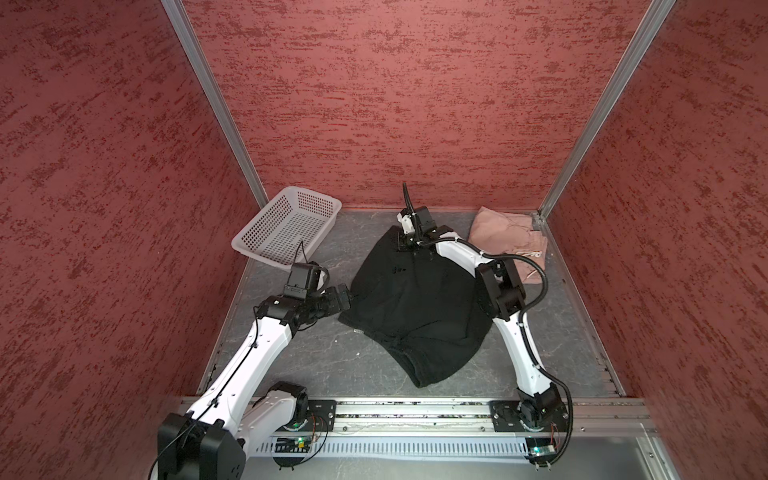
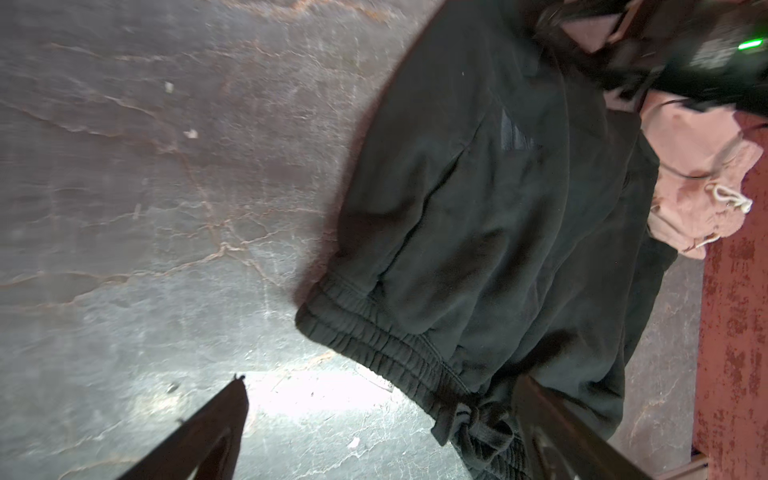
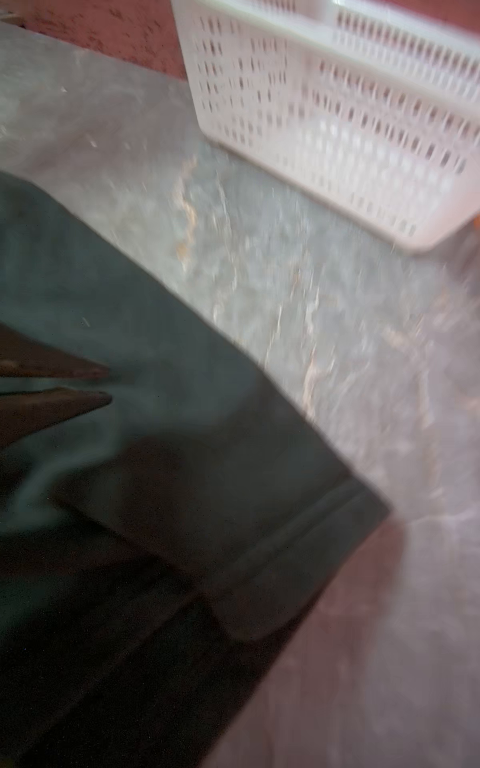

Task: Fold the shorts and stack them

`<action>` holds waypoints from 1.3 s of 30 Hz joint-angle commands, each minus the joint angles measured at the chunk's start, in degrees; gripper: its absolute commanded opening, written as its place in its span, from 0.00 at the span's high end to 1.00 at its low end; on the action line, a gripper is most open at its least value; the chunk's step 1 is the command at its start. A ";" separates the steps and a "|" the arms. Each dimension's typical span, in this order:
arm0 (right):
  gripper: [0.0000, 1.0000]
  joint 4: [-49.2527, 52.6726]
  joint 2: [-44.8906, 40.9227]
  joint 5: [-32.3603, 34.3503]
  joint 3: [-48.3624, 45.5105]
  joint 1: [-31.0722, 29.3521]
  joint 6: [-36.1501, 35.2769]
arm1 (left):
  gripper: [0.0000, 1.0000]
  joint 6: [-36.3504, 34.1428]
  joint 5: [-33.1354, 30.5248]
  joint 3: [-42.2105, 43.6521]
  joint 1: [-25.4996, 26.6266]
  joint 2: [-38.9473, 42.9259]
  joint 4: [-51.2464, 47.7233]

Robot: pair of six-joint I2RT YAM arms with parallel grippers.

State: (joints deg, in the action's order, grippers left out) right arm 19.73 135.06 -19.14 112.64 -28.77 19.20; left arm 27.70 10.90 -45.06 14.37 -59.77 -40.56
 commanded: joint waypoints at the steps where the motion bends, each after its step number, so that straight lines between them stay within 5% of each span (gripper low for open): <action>1: 0.85 -8.05 -9.38 3.11 -7.76 -1.28 -3.91 | 0.01 0.31 1.46 -0.33 4.10 -3.62 6.82; 11: 0.70 -9.26 -32.44 1.26 -33.74 -1.28 -7.43 | 0.01 0.01 -5.94 -2.09 4.87 -16.34 3.25; 16: 0.68 -11.58 -40.64 -0.73 -45.18 -1.28 -5.79 | 0.18 -1.18 -3.55 -0.12 3.74 -17.14 6.71; 29: 0.67 -13.05 -50.55 0.46 -54.76 -1.28 -2.48 | 0.30 -4.44 -3.16 -1.72 3.67 -26.18 7.12; 30: 0.67 -13.05 -51.06 0.25 -55.21 -1.26 -2.18 | 0.34 -4.75 -2.73 -2.28 3.54 -27.00 7.48; 33: 0.67 -12.38 -52.73 0.62 -56.38 -1.27 -1.72 | 0.75 -6.07 -2.36 -4.25 3.57 -29.73 8.00; 35: 0.67 -11.95 -54.47 1.34 -57.18 -1.28 -1.41 | 0.94 -7.59 -3.56 -6.25 3.35 -31.80 7.68; 39: 0.67 -10.08 -56.37 2.06 -58.18 -1.25 -1.45 | 1.00 -13.02 -9.38 -15.25 1.62 -37.92 3.49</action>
State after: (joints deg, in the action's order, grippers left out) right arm 9.28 80.77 -18.11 55.02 -30.11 17.47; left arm 19.64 6.57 -55.00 17.47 -94.45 -36.36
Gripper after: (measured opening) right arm 0.329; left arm 0.080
